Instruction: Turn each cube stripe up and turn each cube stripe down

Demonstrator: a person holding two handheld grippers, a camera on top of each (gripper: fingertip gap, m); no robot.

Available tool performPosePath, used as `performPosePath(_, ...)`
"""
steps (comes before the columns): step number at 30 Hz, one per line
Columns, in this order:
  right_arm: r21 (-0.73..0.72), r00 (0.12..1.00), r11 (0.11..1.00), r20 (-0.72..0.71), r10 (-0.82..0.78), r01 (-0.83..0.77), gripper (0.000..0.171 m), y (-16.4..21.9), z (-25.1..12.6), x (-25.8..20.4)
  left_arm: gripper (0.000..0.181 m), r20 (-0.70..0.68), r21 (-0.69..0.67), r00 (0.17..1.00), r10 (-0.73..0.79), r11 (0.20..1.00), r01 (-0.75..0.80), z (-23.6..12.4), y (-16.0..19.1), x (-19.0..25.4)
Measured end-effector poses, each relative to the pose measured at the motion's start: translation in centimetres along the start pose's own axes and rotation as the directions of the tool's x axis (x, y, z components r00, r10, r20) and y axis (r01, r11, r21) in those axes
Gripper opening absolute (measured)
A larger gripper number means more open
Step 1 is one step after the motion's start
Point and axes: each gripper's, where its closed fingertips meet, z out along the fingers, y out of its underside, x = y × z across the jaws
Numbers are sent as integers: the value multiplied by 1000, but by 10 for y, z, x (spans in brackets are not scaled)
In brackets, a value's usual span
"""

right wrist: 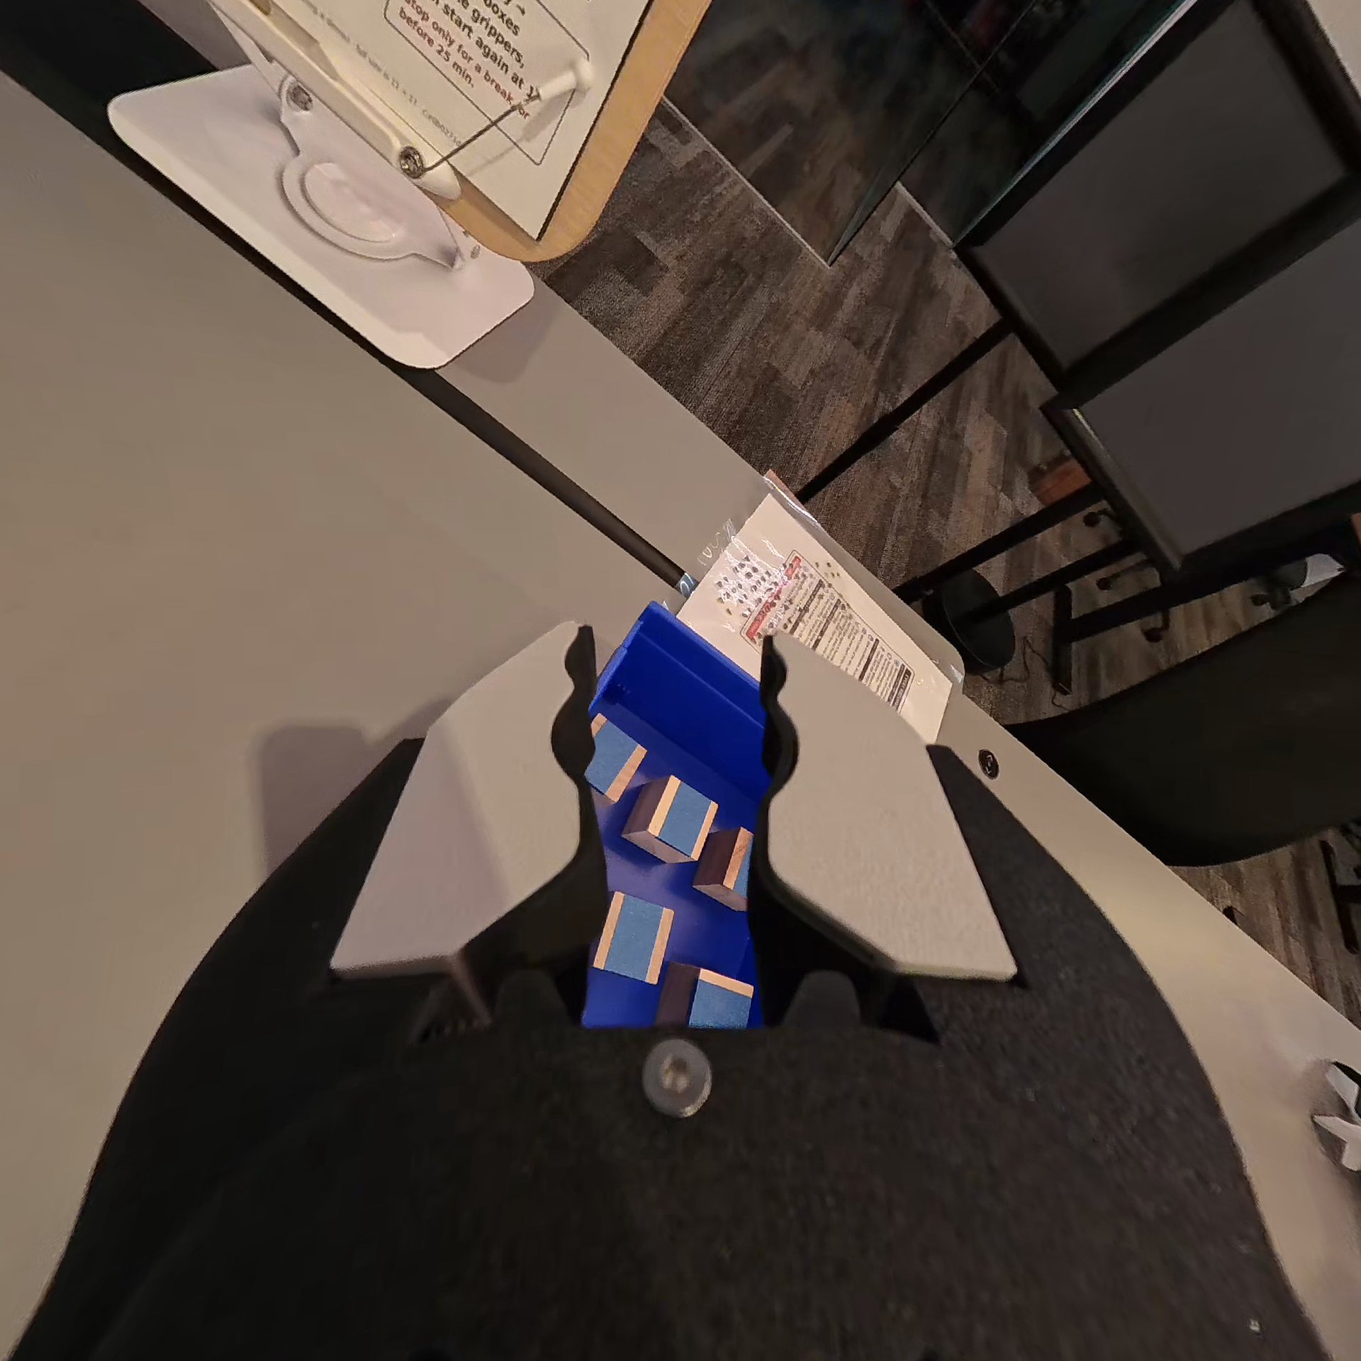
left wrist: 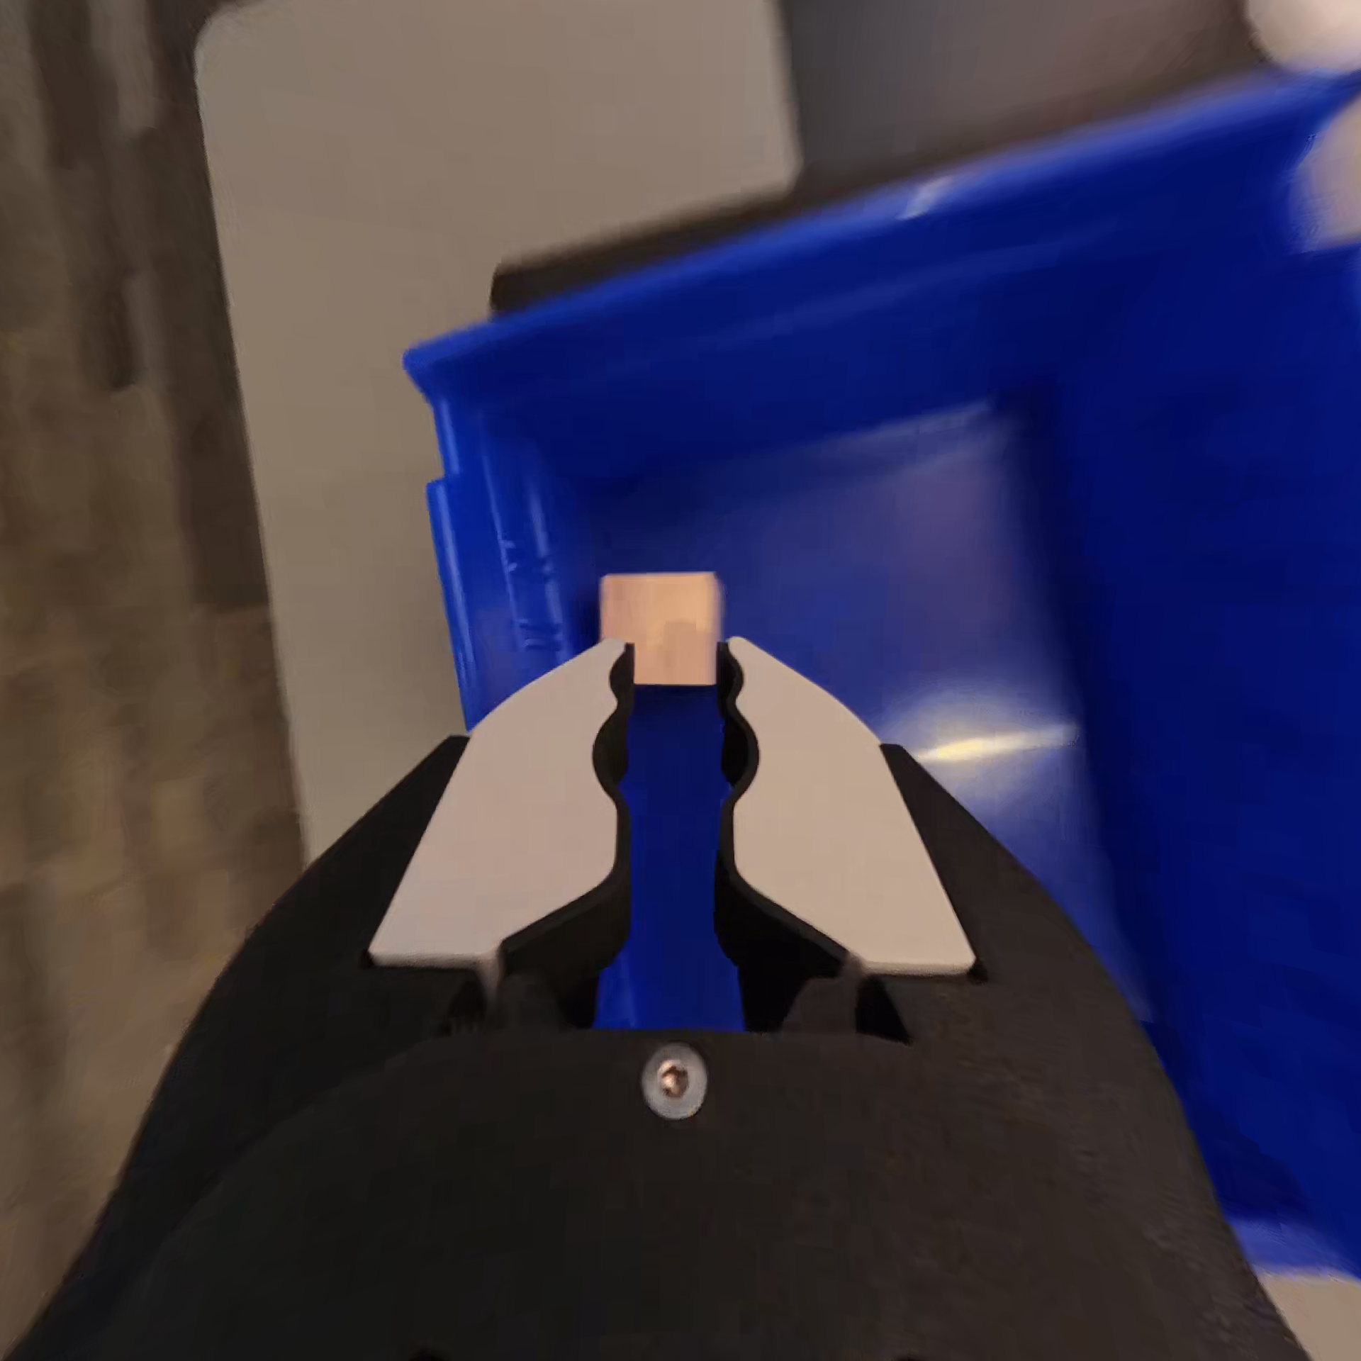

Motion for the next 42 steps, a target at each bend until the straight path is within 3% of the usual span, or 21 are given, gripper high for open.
performPosePath(3,-20,1000,1000,4,-4,4,42,3,4,0,29,47,-52,997,55,997,-52,18,4,-2)
performPosePath(11,-60,999,997,30,-41,43,41,7,10,-10,51,5,-147,998,64,987,-62,45,18,5)
performPosePath(20,-106,996,992,54,-69,75,41,13,17,-18,53,59,-222,989,135,968,-119,51,27,8)
performPosePath(28,-135,994,987,73,-79,89,41,16,22,-24,51,27,-277,989,148,951,-135,42,32,26)
performPosePath(31,-140,993,985,77,-89,99,41,16,24,-27,46,16,-248,995,96,965,-89,42,27,27)
performPosePath(36,-160,990,979,95,-109,123,41,18,28,-33,61,14,-215,999,-48,975,50,43,24,16)
performPosePath(42,-193,983,968,117,-141,162,41,22,34,-42,66,12,-298,996,-93,950,92,55,36,17)
